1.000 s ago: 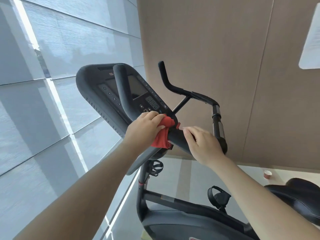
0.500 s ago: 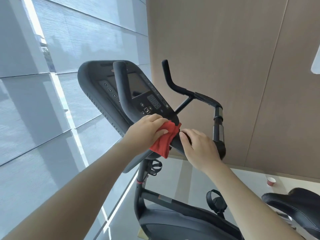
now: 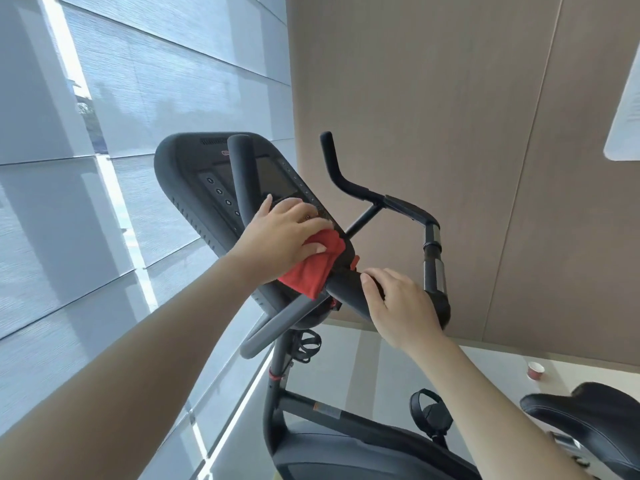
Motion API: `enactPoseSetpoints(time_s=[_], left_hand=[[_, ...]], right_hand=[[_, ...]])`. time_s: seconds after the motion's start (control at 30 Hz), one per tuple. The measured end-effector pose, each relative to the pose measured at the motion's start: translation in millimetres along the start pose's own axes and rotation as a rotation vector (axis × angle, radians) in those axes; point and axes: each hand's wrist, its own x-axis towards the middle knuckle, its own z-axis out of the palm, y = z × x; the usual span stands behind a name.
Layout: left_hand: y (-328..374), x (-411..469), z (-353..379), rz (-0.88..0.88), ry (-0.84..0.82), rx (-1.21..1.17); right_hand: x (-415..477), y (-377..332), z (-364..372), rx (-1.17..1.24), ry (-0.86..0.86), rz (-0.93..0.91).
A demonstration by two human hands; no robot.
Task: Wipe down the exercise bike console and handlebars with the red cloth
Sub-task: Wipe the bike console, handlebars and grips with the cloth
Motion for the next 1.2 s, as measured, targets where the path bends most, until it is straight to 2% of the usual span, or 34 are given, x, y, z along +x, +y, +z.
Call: enactPoseSetpoints(time_s=[0.07,0.17,0.37,0.47,0.57,0.77,0.87,1.03,1.1,1.2], left_hand=[[-0.8,-8.2,11.9,0.057,-0.053,0.063],[0.1,-15.9,21.2,0.092,-0.006,0.089],[-22.5,-25.5,28.0,0.159,0.019,-0.109],[-44.1,-17.0,26.4,0.111,0.084,-0.098],[-48.5,-6.2,24.5,0.006,0.076,-0.114],[-12.8,-15.2,41.4,0.318,0.196,-0.180],[-24.4,-10.0,38.2,0.283,0.169,-0.171],[-19.8,1.6,31.0,0.109,0.044,-0.159],[-11.8,8.2,31.2,0.128,0.015,-0.158],[-2.4,22.2,26.4,0.167,-0.131,-0.160]], right_hand=[[-0.3,-1.5,0.5,-0.012,-0.003,0.007],[-0.3,-2.0,0.6,-0.019,0.011,0.023],[-0.8,-2.3,2.1,-0.012,0.034,0.040],[0.1,-4.1,2.3,-0.010,0.044,0.057],[0.7,-5.3,3.9,-0.023,0.049,0.076],[0.5,-7.2,7.3,-0.041,0.094,0.100],[0.5,-5.7,6.2,-0.039,0.090,0.105],[0.9,-5.0,5.5,-0.036,0.085,0.112],[1.0,-5.6,5.9,-0.035,0.097,0.109],[0.3,-6.2,6.2,-0.023,0.094,0.124]])
